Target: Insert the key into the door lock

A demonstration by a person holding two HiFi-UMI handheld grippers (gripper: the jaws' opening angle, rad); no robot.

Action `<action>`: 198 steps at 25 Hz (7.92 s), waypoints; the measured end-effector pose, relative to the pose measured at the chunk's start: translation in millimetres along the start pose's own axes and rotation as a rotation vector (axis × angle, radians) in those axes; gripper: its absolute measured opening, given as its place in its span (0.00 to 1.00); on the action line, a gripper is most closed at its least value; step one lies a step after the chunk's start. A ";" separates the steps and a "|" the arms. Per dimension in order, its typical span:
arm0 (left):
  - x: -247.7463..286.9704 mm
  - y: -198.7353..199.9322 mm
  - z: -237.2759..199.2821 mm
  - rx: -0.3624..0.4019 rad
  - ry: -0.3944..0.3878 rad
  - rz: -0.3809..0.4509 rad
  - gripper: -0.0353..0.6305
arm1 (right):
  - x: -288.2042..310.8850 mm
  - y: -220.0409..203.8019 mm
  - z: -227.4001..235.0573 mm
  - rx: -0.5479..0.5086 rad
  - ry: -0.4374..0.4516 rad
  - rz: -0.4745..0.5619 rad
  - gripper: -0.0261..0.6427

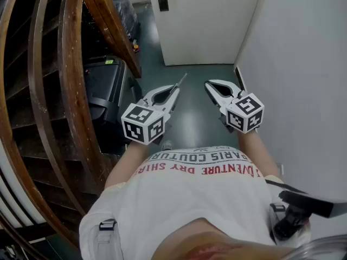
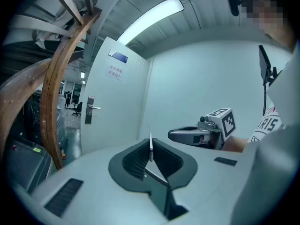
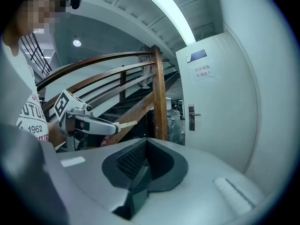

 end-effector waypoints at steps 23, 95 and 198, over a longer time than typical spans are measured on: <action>19.9 -12.2 -3.7 -0.027 -0.014 -0.003 0.09 | -9.1 -26.0 7.3 0.025 -0.007 0.000 0.04; 516.1 287.1 -573.8 -0.391 0.192 0.101 0.09 | 641.2 -58.4 607.2 -0.272 0.113 -0.046 0.30; 356.7 245.2 -355.8 0.066 -0.040 -0.059 0.06 | 429.7 -10.7 368.7 -0.087 0.332 -0.077 0.04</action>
Point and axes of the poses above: the fingertips, and each gripper's own axes: x forward along the fingers, z to its right, y out of its top, the point moved 6 cm from there along -x, backward along the fingers, and after that the axes turned 15 degrees about -x, right-handed, at the moved point
